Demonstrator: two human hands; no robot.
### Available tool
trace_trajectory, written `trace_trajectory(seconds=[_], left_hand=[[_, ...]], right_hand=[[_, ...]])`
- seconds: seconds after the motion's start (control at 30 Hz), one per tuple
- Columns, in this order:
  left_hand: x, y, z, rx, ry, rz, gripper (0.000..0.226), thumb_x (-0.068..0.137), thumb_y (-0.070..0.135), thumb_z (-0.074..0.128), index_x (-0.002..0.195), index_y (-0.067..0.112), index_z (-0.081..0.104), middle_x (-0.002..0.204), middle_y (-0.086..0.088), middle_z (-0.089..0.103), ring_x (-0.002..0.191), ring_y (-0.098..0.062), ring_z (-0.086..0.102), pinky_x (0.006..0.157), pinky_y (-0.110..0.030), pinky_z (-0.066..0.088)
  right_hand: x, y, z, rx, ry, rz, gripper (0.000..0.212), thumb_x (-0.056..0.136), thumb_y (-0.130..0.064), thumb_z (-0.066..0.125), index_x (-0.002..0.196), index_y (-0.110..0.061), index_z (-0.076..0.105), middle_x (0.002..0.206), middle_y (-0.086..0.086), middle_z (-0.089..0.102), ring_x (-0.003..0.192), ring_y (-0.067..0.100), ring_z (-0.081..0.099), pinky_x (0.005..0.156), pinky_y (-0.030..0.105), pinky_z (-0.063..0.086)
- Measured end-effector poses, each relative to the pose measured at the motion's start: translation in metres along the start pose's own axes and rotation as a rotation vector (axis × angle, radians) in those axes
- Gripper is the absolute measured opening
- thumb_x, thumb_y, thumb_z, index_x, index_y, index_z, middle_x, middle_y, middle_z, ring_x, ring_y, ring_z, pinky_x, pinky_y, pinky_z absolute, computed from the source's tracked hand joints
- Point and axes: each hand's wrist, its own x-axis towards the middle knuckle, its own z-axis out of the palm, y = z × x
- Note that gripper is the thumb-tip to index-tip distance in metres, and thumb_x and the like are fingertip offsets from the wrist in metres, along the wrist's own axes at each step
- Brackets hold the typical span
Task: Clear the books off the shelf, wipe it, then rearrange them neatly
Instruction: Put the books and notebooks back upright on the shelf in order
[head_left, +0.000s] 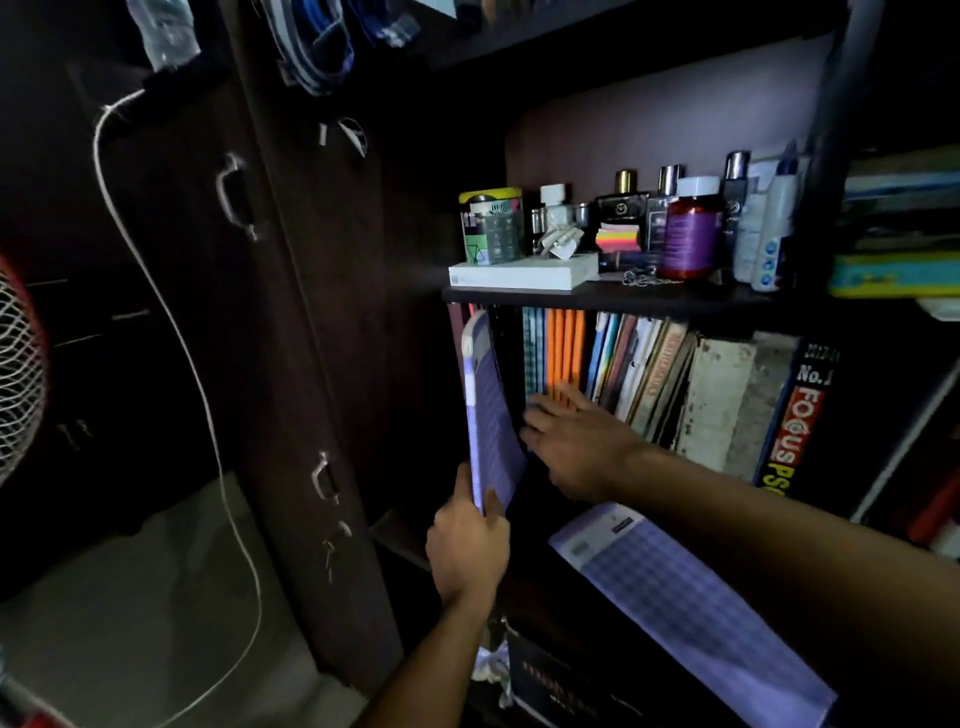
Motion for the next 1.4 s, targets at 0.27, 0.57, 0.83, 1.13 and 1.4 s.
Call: trace_trajectory(seconds=[0.27,0.57,0.83,1.13,1.4], left_hand=[[-0.003,0.005,-0.003,-0.002,-0.003,0.013,0.046,0.101,0.034,0.053,0.146,0.028,0.044,0.117,-0.017,0.068,0.104,-0.045,0.065,0.085,-0.045,0.051],[-0.006,0.007,-0.006,-0.011,0.001,0.028,0.045,0.103,0.034,0.053,0.146,0.024,0.045,0.116,-0.013,0.069,0.105,-0.039,0.066,0.086,-0.043,0.051],[-0.002,0.004,-0.001,0.026,-0.026,0.007,0.043,0.101,0.040,0.050,0.144,0.037,0.043,0.123,-0.008,0.068,0.109,-0.036,0.065,0.090,-0.041,0.051],[0.005,-0.001,0.005,0.042,-0.026,0.008,0.046,0.102,0.043,0.049,0.147,0.041,0.040,0.124,-0.006,0.068,0.111,-0.035,0.065,0.088,-0.040,0.050],[0.000,0.000,0.004,0.021,-0.029,0.094,0.042,0.102,0.040,0.050,0.144,0.039,0.047,0.123,-0.005,0.070,0.113,-0.035,0.064,0.090,-0.040,0.048]], right_hand=[[0.000,0.010,0.025,-0.382,-0.131,0.147,0.064,0.106,-0.042,0.030,0.160,-0.012,0.017,0.169,0.016,0.000,0.156,0.035,-0.006,0.117,0.070,-0.003],[-0.006,0.011,0.029,-0.549,-0.160,0.168,0.068,0.102,-0.044,0.040,0.154,-0.002,0.028,0.153,0.023,0.033,0.147,0.043,0.023,0.116,0.072,0.005],[0.045,0.007,0.023,-0.529,-0.349,0.223,0.069,0.101,-0.056,0.041,0.153,-0.010,0.038,0.154,0.016,0.038,0.140,0.037,0.029,0.118,0.056,0.014],[0.055,0.022,0.030,-0.445,-0.216,0.231,0.088,0.083,-0.071,0.047,0.146,-0.010,0.044,0.134,0.014,0.047,0.117,0.031,0.041,0.099,0.047,0.026],[0.045,-0.016,0.060,-0.510,-0.448,0.131,0.056,0.102,-0.048,0.046,0.151,-0.021,0.045,0.155,0.008,0.044,0.147,0.034,0.028,0.120,0.059,0.002]])
